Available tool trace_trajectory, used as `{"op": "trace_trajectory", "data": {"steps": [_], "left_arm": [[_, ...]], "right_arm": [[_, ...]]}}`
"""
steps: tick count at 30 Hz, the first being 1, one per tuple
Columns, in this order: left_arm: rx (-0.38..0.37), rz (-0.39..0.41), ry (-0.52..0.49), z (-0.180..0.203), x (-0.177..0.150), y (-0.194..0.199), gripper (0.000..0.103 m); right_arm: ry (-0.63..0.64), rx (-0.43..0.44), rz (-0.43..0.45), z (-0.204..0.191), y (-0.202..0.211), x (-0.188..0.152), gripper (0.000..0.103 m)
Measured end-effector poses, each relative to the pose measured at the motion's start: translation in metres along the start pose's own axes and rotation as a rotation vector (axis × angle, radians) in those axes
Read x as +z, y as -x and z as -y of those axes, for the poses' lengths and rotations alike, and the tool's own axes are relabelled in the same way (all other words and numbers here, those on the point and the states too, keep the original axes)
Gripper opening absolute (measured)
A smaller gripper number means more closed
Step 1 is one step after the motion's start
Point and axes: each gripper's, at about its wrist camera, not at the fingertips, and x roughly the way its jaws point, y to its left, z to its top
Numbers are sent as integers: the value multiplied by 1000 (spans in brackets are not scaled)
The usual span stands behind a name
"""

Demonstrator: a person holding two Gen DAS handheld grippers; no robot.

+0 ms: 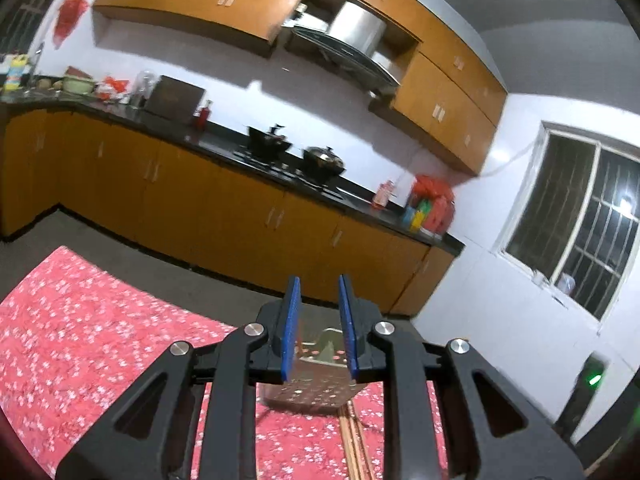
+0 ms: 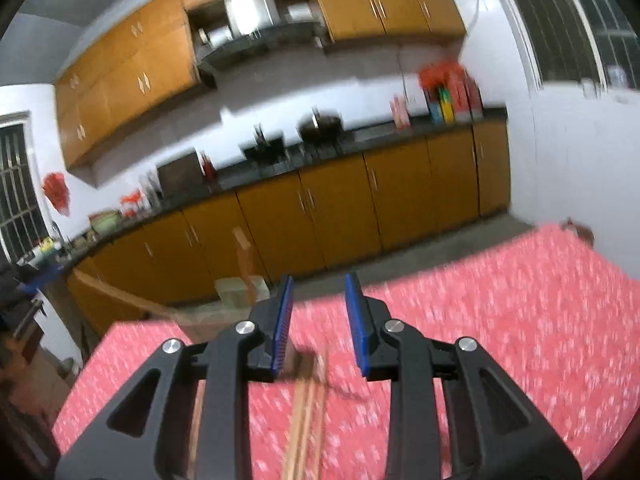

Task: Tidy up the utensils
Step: 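Move both tools back to the table and close each on a chopstick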

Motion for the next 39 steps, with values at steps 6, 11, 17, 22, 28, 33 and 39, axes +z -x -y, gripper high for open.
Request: {"op": "trace_trajectory", "data": {"steps": [6,11,17,22,28,33,39], "left_arm": [[30,-34,155,-45,-21,2,20],[95,-147,156,-60,-51,-8,20],[177,-357,37,-63,-115,-24,20],[199,-479,9,-73,-154,-31,20],[199,-549,-16,-72,-179,-38,20],[193,-571,-39,-67,-186,-39,15],[221,-583,-103,-59,-191,-45,11]], "right_arm": [[29,-20,-269,3,-44,-66,28],[29,21,-369,-4,-54,-101,26],[80,30,-446,-11,-62,-132,18],[95,8,-477,-9,-69,-143,18],[176,-43,-467,-16,-72,-149,8],[128,-90,-451,-2,-73,-145,8],[123,-97,-448,5,-71,-144,8]]}}
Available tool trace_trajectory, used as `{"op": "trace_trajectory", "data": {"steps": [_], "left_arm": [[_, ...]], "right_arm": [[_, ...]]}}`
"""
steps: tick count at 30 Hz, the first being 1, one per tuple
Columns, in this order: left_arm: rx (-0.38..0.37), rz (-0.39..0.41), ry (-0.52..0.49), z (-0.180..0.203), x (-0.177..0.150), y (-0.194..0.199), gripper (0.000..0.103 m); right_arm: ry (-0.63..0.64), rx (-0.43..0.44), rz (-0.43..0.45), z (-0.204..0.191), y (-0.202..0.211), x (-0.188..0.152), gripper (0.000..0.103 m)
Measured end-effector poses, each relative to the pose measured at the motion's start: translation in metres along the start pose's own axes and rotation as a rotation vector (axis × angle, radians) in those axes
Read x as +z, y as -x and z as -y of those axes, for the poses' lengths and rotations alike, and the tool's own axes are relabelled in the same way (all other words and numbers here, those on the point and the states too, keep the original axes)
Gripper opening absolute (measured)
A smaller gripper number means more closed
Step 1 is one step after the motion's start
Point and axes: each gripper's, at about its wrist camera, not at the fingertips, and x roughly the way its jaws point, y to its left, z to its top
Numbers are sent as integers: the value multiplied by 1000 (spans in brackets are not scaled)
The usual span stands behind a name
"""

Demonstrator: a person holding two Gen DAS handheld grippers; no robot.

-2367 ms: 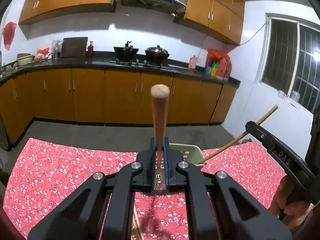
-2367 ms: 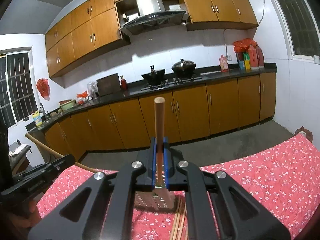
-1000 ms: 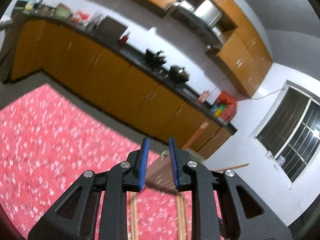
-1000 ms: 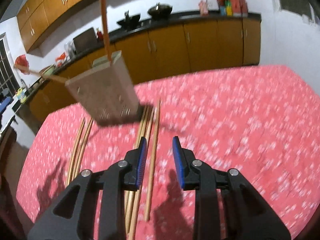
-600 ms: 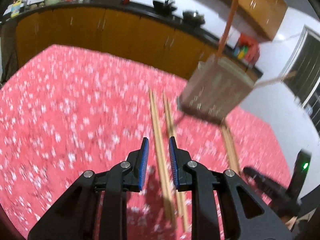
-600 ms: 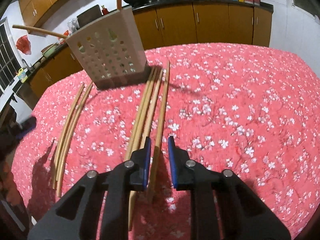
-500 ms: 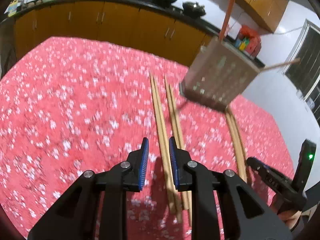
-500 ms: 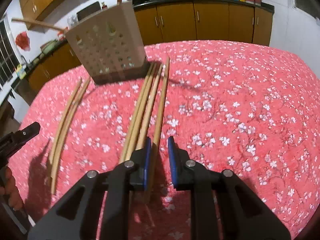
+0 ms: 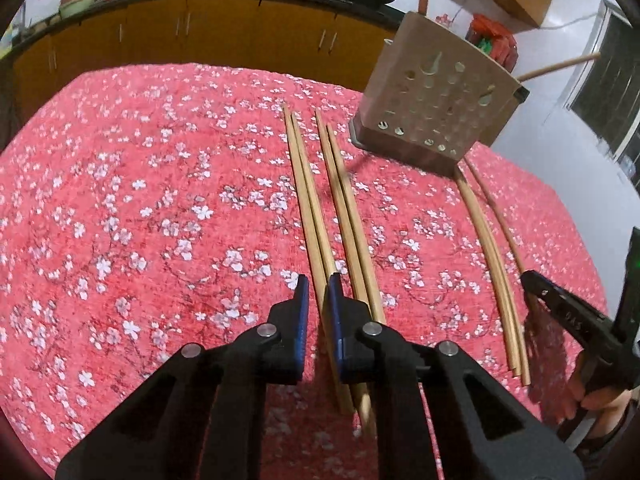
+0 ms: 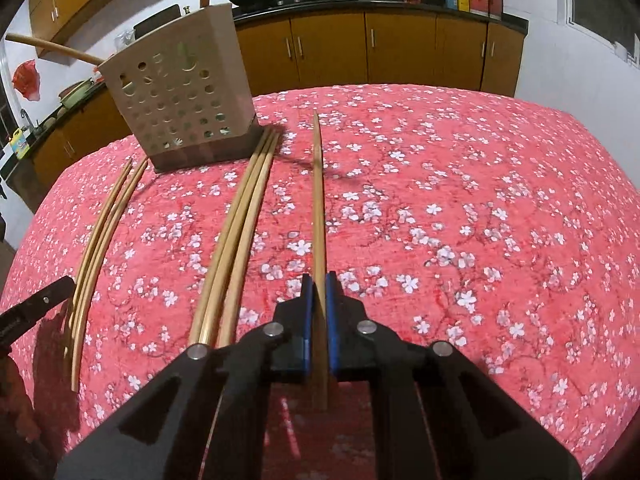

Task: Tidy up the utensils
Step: 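Move both tools back to the table and close each on a chopstick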

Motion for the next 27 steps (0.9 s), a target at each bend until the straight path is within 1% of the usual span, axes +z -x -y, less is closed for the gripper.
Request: {"op": "trace_trajectory", "data": {"steps": [1,5,9,16,18,20,22,27], "left_arm": [[7,-4,-2,1,0,-2,9],[48,6,-35,7,1,-5,9],[80,12,-65,11,5,-9,9],[128,25,-29,-12,21,-13,8],[124,31,-17,-20,23,-12,8],[102,34,0,-26,23,-12,8],[91,36,10,-28,23,-11,8],[72,37,27,-31,21,-9,9]], "right_arm": [[1,-2,0,0,1,-1,8],[8,-5,0,-1,3,-2,8],[9,6,0,-4,2,-2,11],[10,-16,1,-3,-4,5,8],[-8,-35,6,3,-8,11,8],[-34,-43,9,10,-12,15,8],[-59,-39,11,16,-14,18,8],[-62,-36,10,18,-15,18,8]]}}
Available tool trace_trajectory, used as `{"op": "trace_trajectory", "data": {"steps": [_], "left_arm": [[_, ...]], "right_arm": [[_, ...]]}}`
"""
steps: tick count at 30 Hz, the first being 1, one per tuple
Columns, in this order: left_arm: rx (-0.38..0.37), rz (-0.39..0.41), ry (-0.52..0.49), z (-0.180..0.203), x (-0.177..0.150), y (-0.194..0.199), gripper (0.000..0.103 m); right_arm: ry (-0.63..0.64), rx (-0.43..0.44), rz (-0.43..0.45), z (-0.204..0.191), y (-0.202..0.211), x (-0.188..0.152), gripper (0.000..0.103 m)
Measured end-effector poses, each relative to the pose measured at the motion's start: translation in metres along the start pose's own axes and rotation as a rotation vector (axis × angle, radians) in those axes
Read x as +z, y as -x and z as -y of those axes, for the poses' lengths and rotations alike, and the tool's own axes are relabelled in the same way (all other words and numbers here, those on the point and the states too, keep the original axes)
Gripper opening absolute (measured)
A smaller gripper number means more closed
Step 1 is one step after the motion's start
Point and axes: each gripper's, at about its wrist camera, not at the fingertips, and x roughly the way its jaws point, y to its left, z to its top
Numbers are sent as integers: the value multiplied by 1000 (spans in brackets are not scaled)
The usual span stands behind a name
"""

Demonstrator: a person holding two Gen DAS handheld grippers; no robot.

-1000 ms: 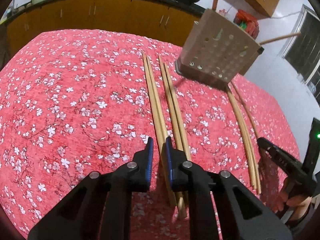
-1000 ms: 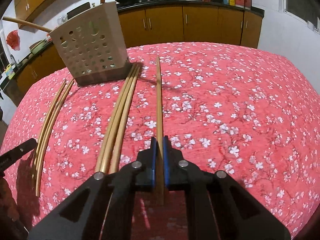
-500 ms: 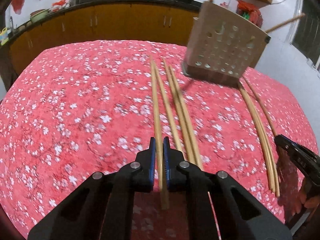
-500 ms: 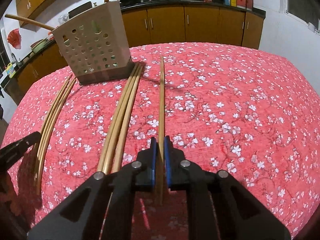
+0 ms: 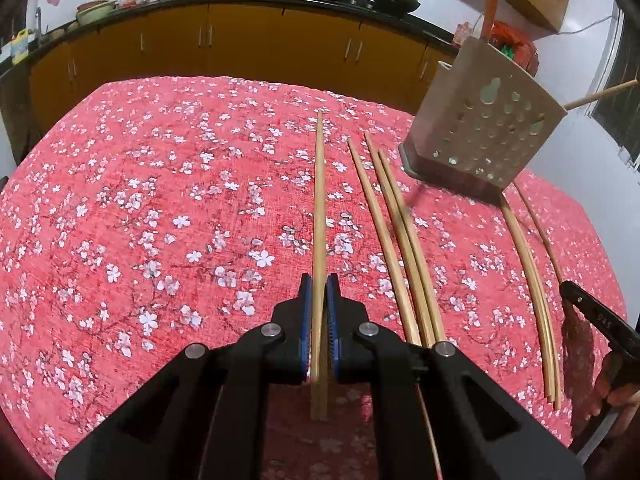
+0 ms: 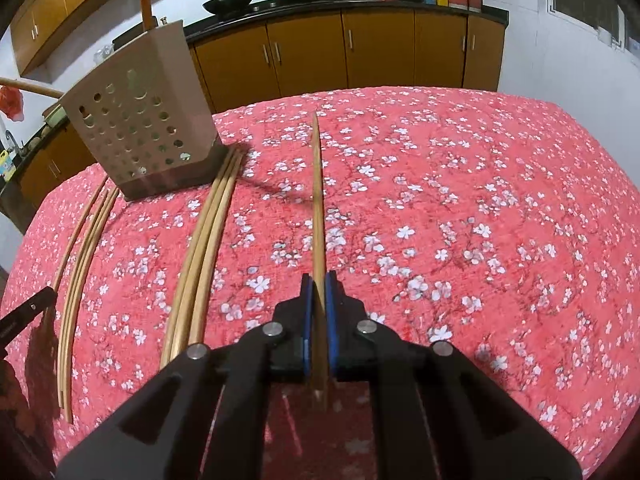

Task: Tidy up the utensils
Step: 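Move both tools back to the table and close each on a chopstick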

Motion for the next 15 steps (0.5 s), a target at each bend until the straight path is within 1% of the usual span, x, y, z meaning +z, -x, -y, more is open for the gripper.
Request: {"op": "trace_trajectory", "data": {"steps": [4,15], "left_arm": [[-21,1,21,-7,1,2,9],[-18,-1,21,-4,2,1,9]], "right_arm": [[-5,6,0,-1,0,0,8],[-12,14,1,1,1,-1,8]]}}
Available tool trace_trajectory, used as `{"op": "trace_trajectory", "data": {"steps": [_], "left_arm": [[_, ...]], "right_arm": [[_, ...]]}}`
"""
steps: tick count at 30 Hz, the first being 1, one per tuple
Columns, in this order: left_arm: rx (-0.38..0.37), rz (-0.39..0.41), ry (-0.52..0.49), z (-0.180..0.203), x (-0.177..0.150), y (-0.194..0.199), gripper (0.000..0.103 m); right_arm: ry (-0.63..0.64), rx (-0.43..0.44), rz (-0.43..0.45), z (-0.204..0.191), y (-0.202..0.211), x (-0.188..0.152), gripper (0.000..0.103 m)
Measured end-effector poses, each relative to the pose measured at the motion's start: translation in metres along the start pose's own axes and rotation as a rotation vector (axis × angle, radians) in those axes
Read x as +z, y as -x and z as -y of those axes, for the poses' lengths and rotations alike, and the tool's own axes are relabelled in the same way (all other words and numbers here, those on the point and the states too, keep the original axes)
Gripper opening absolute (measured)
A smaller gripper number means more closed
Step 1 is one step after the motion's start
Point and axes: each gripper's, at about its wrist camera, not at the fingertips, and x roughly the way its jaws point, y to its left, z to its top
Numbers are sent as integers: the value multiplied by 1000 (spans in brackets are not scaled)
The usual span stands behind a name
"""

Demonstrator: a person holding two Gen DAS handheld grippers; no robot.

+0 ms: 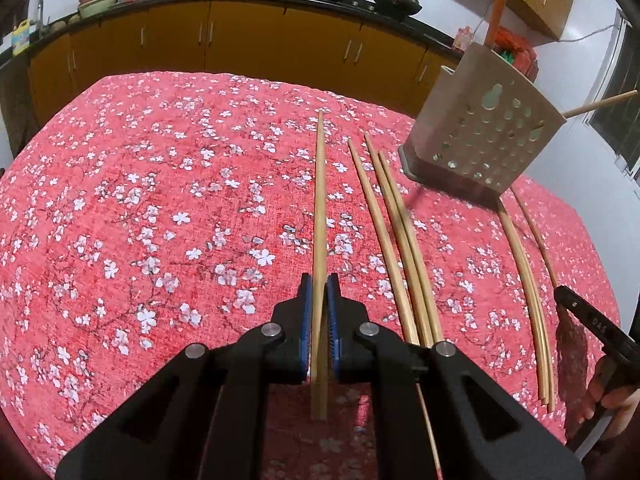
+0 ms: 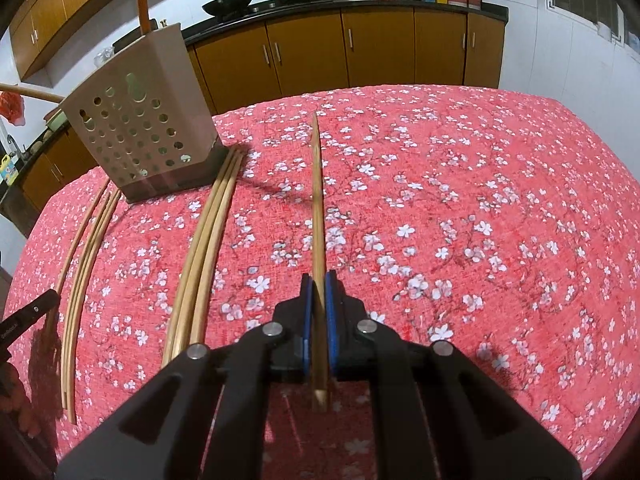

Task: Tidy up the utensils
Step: 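Move both tools back to the table and close each on a chopstick, then lift the chopsticks with both tools and carry them above the holder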

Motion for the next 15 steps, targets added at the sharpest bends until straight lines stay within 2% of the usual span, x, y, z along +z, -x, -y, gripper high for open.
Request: {"op": "trace_trajectory", "data": {"steps": [11,15], "left_arm": [[3,0,-2,1,1,-1,9],[39,-7,-57,10,-4,3,9]], "right_arm": [[-1,3,0,0,0,0,8],[7,-3,-1,0,2,-2,8]]}}
